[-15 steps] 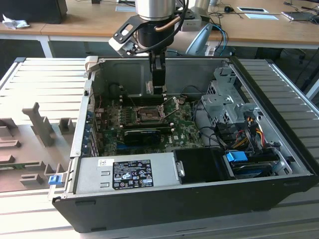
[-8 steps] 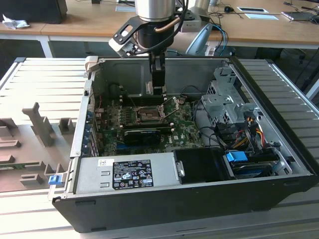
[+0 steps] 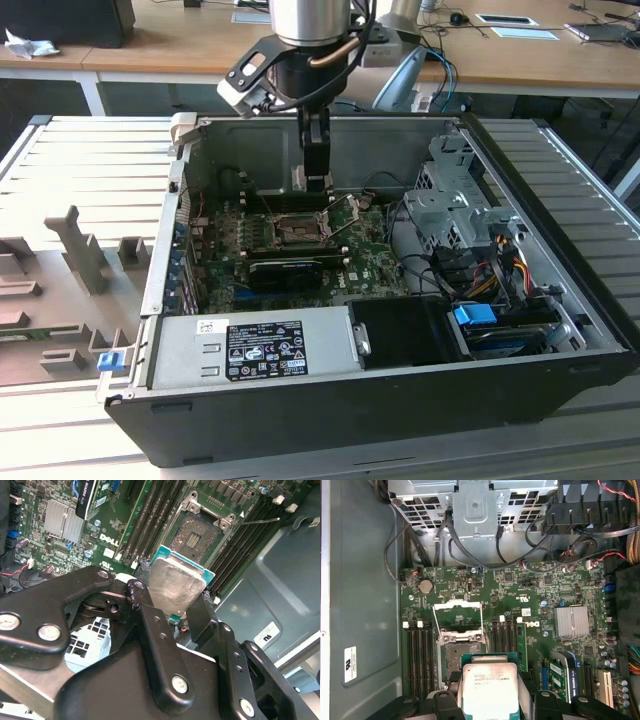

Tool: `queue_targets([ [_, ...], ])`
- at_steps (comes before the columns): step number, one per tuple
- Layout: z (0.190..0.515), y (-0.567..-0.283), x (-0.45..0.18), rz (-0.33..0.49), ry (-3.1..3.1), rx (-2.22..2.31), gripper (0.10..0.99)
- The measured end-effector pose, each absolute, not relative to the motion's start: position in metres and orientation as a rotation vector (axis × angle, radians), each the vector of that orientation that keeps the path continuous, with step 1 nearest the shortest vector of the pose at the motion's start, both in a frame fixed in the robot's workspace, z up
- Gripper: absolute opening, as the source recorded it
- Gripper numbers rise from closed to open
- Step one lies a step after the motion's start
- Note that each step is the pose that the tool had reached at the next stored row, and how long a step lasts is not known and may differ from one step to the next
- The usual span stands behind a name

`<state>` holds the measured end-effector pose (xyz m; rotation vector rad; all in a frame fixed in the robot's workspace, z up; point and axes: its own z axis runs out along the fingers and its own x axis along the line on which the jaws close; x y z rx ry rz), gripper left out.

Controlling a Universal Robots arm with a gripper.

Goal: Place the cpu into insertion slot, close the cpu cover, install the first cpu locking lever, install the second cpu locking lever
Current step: 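Place the cpu into insertion slot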

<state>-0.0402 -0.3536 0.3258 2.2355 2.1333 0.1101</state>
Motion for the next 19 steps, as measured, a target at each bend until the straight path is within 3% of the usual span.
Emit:
queue_targets([
  [19, 0.3192, -0.3505, -0.042, 0.109, 2.133, 2.236, 0.533],
])
